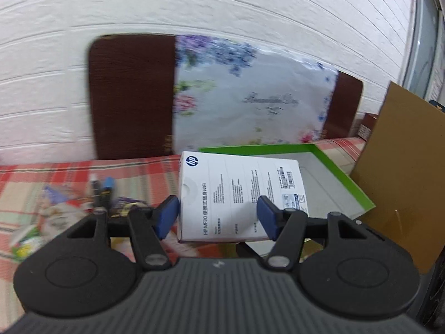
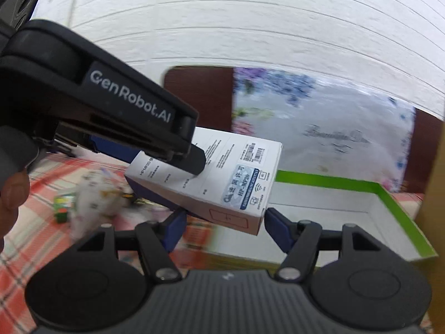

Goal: Organize objects
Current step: 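Carry the HP box into the green box and open the left gripper, then move the left gripper back over the table toward the cloth bag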

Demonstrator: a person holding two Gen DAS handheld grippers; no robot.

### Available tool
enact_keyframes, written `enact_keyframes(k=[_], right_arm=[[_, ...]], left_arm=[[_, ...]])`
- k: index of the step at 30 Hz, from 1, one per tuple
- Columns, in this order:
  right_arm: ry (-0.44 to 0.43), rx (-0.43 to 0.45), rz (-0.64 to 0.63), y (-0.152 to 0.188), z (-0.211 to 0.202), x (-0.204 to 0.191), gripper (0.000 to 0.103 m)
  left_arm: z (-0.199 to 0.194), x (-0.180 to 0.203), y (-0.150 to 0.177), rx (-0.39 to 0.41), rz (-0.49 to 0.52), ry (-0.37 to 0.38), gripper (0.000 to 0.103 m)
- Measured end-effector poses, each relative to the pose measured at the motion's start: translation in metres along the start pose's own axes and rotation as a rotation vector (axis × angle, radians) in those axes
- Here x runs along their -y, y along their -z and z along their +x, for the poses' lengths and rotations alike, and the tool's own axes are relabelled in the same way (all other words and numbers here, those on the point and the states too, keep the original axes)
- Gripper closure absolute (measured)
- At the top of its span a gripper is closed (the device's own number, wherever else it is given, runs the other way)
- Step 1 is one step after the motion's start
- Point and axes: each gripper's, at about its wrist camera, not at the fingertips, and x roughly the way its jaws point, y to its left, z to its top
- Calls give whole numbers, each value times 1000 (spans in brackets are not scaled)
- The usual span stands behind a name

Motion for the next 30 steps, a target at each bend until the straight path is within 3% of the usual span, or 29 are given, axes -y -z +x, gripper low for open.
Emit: enact_keyframes(k=[5,6,7,9,18,24,30], right_arm=[[86,-32,26,18,9,43,38],[102,-37,23,21,14,47,36],[121,-26,22,24,16,50,24],[157,-11,22,25,18,56,18],[139,29,89,30,-12,53,18],[105,57,101,30,-38,42,18],[37,30,101,37,-59,15,18]], left_arm=[[43,37,-1,-27,54,32,39],[51,41,-1,-41,58,28,38],[59,44,-1,-63,62,13,38],[65,45,0,-87,58,-20,38],[21,25,5,-53,61,-101,38],[-2,10,26,-105,77,-196,37],[-22,-17,50,-151,50,-261,37]])
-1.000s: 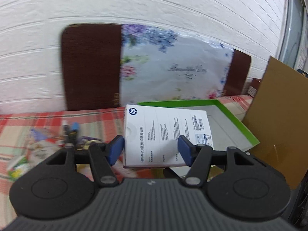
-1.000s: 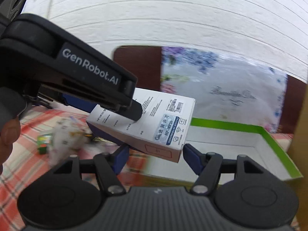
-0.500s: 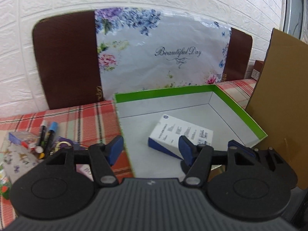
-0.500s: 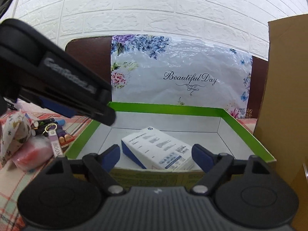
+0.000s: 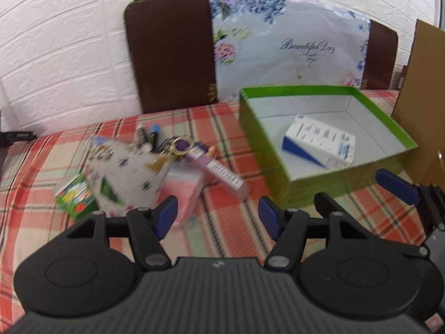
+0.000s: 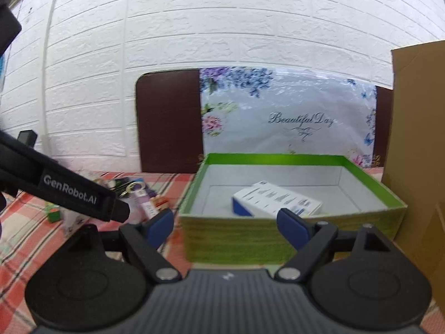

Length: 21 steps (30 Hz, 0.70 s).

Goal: Organize objects
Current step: 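Move the left gripper back over the table toward the cloth bag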

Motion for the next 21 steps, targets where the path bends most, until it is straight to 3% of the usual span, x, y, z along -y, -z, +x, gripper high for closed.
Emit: enact_keyframes(k=[9,21], right_arm=[[-115,-61,-85,12,-7,-55,19],[-195,-109,-163,18,6,-97,22]], left_arm=[[-4,-44,24,-35,-48,-84,37],[7,-92,39,-57,-122,-132,34]])
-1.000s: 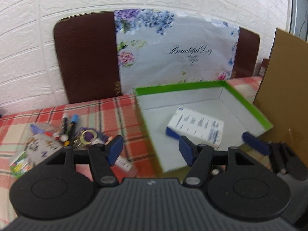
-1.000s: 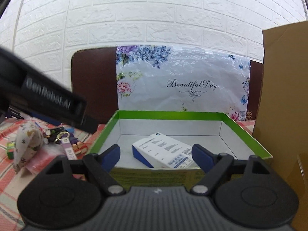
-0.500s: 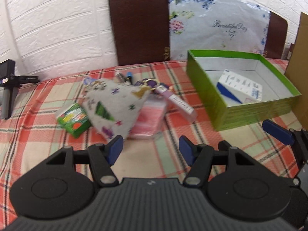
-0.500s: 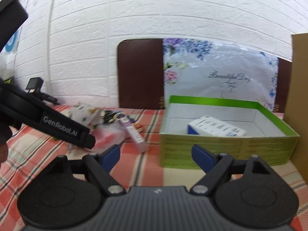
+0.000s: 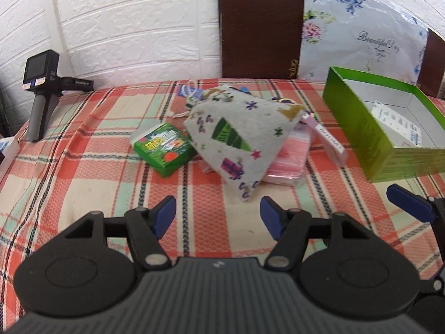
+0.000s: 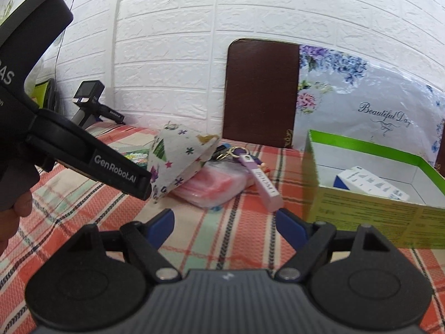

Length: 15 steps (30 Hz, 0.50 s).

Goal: Organize objects
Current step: 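Move the left gripper back over the table toward the cloth bag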

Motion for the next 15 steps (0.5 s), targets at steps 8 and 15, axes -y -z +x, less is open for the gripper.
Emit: enact_keyframes(k=[8,15], right_arm=[[-45,-36,-22,-5,23,-15,27],[-46,14,-45,-33,46,-20,27]], left_arm=[[14,-31,4,-28,-76,-18,34],[16,-62,2,-31,-179,-6,34]])
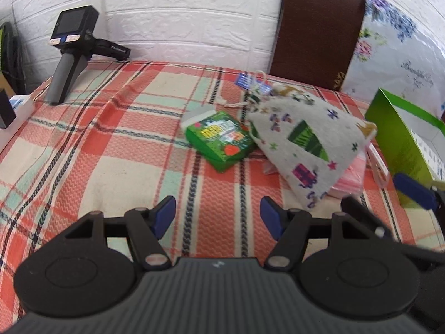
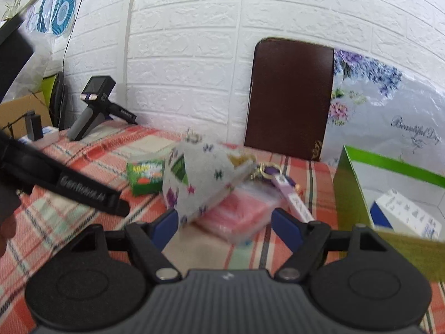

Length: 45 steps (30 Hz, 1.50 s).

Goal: Organize objects
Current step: 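Move the left gripper back over the table toward the cloth bag, then grasp the tree-print cloth drawstring bag with the left gripper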

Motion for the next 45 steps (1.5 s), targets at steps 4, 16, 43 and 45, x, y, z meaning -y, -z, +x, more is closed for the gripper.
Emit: enact_keyframes(k=[4,16,43,45], right_arm=[[-14,32,3,-24,19,4,24],[-287,-75,217,-15,7,6,79],[-347,-204,116,45,-23,16,29],[-327,-162,82,42,-31,7,42]], left_arm=[[-3,-15,-5,5,-43,7,34],[-19,-48,-4,-17,-175,80,34],[-16,17,40,-100,-97,378,68],[-25,21,35,-92,-94,368,74]])
